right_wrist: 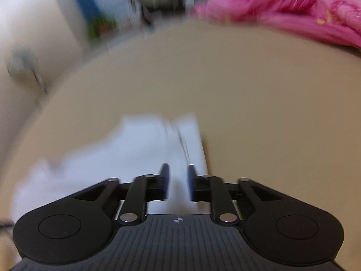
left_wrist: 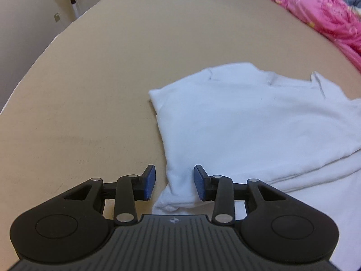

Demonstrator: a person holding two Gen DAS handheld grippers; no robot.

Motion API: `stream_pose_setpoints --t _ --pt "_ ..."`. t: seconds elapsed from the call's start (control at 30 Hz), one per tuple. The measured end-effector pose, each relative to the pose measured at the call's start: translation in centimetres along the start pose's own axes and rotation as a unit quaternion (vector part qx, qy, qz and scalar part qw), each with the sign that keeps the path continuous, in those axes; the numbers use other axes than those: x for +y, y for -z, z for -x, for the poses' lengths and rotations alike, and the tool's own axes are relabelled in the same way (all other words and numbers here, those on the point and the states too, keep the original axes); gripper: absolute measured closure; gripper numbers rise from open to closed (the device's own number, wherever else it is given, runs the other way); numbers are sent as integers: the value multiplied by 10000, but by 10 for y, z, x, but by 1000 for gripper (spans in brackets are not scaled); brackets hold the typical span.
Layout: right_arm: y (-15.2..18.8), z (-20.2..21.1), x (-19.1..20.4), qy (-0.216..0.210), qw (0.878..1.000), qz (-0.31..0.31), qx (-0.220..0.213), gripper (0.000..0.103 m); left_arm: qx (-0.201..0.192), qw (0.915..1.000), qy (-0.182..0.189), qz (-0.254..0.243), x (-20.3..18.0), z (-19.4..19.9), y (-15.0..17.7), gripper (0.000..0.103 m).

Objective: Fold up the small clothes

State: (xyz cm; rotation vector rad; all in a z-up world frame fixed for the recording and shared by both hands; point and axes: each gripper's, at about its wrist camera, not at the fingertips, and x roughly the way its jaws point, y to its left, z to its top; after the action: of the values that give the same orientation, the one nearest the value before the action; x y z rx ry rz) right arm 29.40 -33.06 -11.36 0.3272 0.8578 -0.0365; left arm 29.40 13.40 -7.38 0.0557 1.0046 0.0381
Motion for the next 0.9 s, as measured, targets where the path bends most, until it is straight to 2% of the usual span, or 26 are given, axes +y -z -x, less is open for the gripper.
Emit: stream_pose_setpoints --t 0.27,0.33,0.37,0.5,0.57,0.67,0.7,0.73,0.83,0.87,0.9 --pt "3 10 9 129 9996 236 -111 80 -8 10000 -40 -28 -1 4 2 60" --pt "4 14 11 154 9993 293 -173 89 -12 10000 -46 -41 -2 2 1 60" --pt "-2 11 10 170 9991 313 -221 100 -12 10000 -45 -44 -4 -2 0 60" --pt "-5 21 7 157 9976 28 -669 101 -17 10000 -33 -53 -5 -3 0 60" --pt "-9 28 11 180 9963 99 -830 101 -19 10000 -33 -63 -5 -3 1 60" --pt "-3 10 13 519 9976 364 -283 101 -9 10000 -29 -69 -5 -3 1 59" --pt "-1 8 11 796 9960 335 -242 102 7 10000 -19 -53 -4 -2 1 59" --pt "0 12 11 963 9939 348 -408 102 12 10000 8 -24 -3 -1 0 59" --pt "-3 37 21 592 9894 507 -1229 100 -104 9997 185 124 1 8 -2 59" --pt "-3 38 26 431 9887 626 -1292 100 -136 9995 247 162 2 9 -2 59" --pt "-1 33 30 298 9905 754 -1115 100 -121 9994 280 190 3 7 -1 59"
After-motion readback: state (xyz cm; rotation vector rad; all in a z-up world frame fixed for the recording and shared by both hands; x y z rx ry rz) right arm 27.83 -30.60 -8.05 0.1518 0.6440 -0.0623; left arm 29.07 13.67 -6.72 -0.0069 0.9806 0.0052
